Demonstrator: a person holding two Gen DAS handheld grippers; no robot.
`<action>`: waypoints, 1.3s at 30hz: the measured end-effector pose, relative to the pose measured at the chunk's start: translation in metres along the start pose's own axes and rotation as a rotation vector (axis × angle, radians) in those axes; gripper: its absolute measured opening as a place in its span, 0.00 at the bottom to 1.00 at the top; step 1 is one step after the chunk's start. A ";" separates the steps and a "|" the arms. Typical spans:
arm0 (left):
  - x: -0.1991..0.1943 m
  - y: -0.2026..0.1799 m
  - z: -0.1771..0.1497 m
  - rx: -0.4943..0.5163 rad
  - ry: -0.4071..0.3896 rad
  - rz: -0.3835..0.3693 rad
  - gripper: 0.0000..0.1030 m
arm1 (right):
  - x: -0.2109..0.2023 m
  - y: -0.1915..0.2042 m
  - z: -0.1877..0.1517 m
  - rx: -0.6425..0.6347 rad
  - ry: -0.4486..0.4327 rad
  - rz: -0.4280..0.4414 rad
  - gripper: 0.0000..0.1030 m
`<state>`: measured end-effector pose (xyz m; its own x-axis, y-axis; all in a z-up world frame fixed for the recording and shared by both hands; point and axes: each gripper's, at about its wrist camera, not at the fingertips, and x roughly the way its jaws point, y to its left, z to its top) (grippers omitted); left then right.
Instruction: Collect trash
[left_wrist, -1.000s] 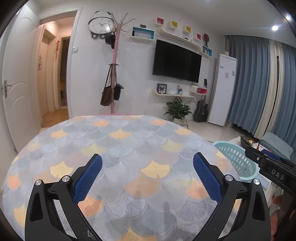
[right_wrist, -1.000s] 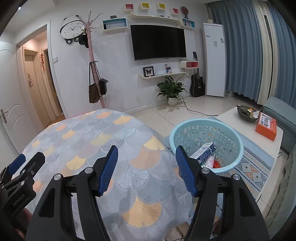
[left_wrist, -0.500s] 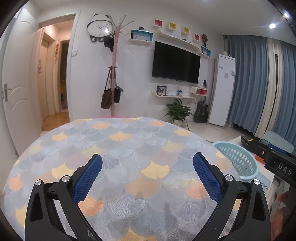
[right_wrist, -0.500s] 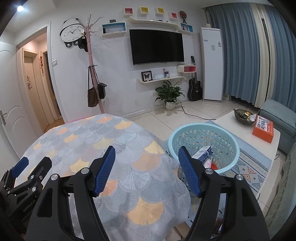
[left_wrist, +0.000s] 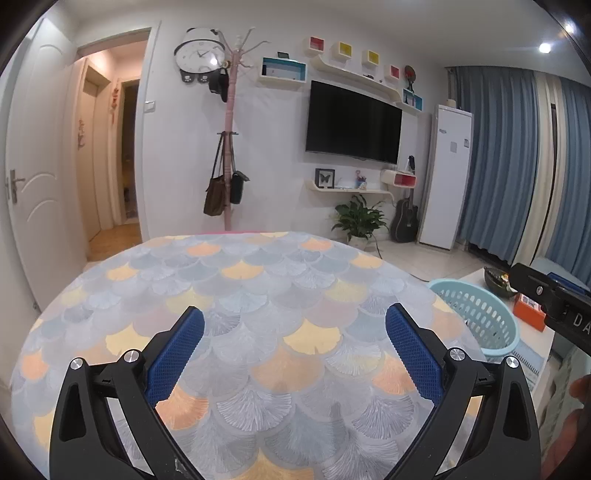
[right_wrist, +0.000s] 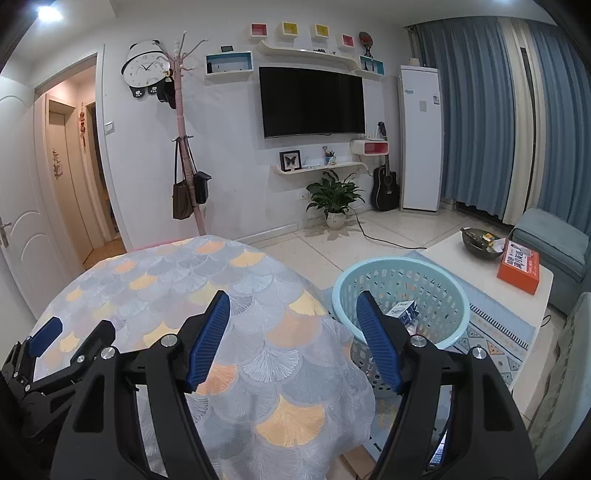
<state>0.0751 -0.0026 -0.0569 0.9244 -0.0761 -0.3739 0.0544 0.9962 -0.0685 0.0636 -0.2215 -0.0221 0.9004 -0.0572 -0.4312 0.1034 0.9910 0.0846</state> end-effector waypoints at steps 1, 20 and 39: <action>-0.001 0.000 0.000 0.000 0.000 -0.001 0.93 | -0.001 0.000 0.000 -0.002 -0.002 -0.002 0.66; -0.001 -0.002 0.003 -0.024 0.014 0.004 0.93 | -0.015 -0.001 0.008 -0.021 -0.032 -0.054 0.72; 0.000 -0.005 0.004 -0.005 0.000 -0.003 0.93 | -0.014 0.003 0.005 -0.024 -0.029 -0.059 0.73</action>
<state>0.0765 -0.0075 -0.0524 0.9240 -0.0790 -0.3741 0.0549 0.9957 -0.0745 0.0537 -0.2188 -0.0114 0.9052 -0.1188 -0.4082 0.1468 0.9884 0.0379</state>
